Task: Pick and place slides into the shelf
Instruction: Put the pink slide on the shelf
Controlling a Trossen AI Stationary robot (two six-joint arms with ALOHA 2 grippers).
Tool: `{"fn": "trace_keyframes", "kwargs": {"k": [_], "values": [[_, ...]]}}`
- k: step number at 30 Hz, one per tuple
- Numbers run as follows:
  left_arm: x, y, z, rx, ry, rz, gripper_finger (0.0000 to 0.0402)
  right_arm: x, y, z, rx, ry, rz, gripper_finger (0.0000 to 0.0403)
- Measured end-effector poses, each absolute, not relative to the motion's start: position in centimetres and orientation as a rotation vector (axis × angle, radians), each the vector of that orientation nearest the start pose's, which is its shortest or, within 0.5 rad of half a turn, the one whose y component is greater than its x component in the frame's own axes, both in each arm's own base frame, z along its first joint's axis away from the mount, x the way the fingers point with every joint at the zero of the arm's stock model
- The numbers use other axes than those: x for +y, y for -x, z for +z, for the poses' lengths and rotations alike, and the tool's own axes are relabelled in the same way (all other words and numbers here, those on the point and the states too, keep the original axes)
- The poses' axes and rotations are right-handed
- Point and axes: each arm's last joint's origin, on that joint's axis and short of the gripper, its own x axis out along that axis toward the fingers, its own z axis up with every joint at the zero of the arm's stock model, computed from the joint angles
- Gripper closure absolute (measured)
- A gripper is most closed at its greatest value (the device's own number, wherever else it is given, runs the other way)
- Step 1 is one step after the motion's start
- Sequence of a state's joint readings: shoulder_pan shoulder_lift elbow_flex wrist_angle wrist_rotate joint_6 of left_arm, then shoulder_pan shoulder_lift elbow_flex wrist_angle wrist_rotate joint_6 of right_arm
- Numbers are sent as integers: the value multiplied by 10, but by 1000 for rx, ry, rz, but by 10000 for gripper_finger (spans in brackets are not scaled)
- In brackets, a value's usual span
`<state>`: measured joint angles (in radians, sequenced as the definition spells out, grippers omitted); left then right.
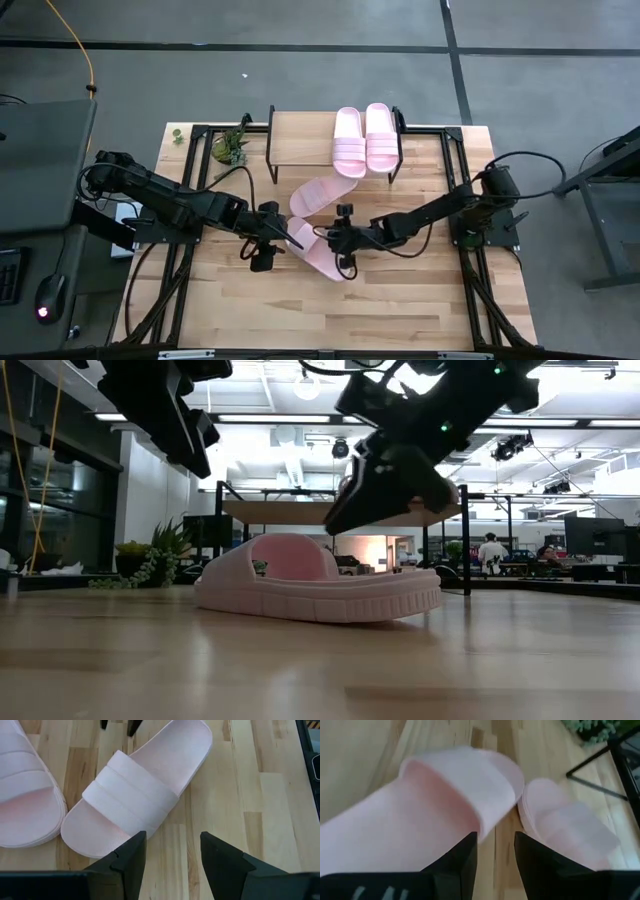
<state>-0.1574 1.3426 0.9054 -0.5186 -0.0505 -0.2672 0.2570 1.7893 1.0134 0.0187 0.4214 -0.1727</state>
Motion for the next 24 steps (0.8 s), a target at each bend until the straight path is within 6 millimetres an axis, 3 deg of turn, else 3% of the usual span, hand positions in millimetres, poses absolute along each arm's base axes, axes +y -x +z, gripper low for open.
{"fn": "trace_keyframes", "kwargs": {"k": [13, 24], "values": [[-40, -261, 233, 955, 152, 22, 231, 75, -363, 161, 700, 320, 26, 283], [-41, -262, 234, 935, 159, 10, 231, 71, -373, 140, 683, 417, -41, 283]]}}
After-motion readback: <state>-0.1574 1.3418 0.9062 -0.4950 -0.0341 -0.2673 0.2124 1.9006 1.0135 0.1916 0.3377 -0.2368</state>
